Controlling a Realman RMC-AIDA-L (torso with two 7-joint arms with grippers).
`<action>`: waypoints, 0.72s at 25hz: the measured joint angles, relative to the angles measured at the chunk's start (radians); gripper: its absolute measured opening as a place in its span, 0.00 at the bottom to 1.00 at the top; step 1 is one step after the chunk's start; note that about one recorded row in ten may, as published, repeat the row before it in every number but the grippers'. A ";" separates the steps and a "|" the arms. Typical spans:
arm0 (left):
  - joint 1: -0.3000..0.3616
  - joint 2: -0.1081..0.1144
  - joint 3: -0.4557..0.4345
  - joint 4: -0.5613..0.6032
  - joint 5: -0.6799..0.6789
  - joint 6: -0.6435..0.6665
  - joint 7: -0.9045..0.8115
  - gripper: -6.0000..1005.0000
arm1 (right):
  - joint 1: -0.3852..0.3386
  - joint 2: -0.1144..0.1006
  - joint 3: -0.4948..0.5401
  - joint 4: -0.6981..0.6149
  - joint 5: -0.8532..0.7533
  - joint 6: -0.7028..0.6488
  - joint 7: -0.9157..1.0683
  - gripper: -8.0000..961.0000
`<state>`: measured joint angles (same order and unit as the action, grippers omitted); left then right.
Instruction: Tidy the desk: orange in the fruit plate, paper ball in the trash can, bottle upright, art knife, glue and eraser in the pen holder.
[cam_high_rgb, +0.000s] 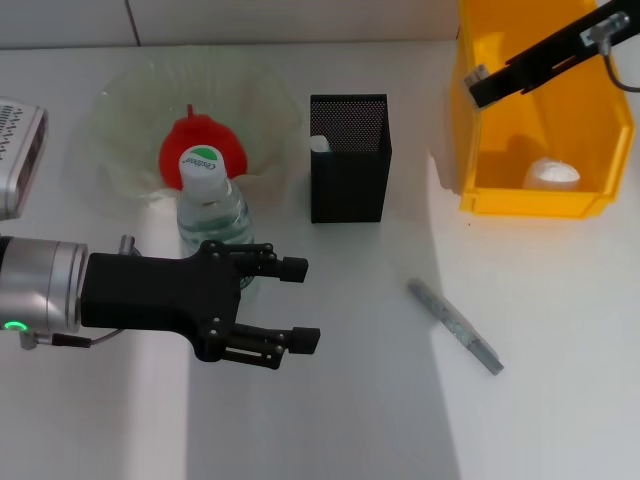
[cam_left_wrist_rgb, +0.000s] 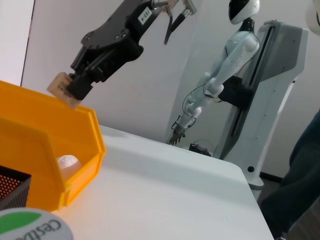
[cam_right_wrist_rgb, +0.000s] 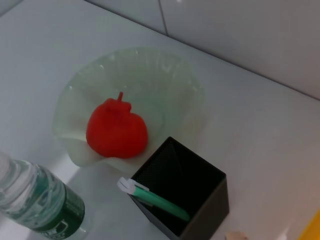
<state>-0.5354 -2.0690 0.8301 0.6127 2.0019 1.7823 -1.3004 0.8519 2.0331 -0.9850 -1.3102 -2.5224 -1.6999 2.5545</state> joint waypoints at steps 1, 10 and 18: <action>-0.001 0.000 0.001 0.000 0.000 0.000 -0.002 0.83 | 0.000 0.000 0.000 0.000 0.000 0.000 0.000 0.17; 0.004 0.000 0.001 -0.002 0.000 -0.001 -0.009 0.83 | 0.079 -0.001 0.001 0.232 0.103 0.128 -0.112 0.18; 0.008 0.000 0.001 -0.002 0.000 0.003 -0.013 0.83 | 0.137 0.001 -0.004 0.372 0.111 0.242 -0.158 0.19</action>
<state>-0.5275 -2.0694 0.8314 0.6102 2.0018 1.7855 -1.3131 0.9885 2.0337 -0.9886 -0.9380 -2.4112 -1.4575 2.3965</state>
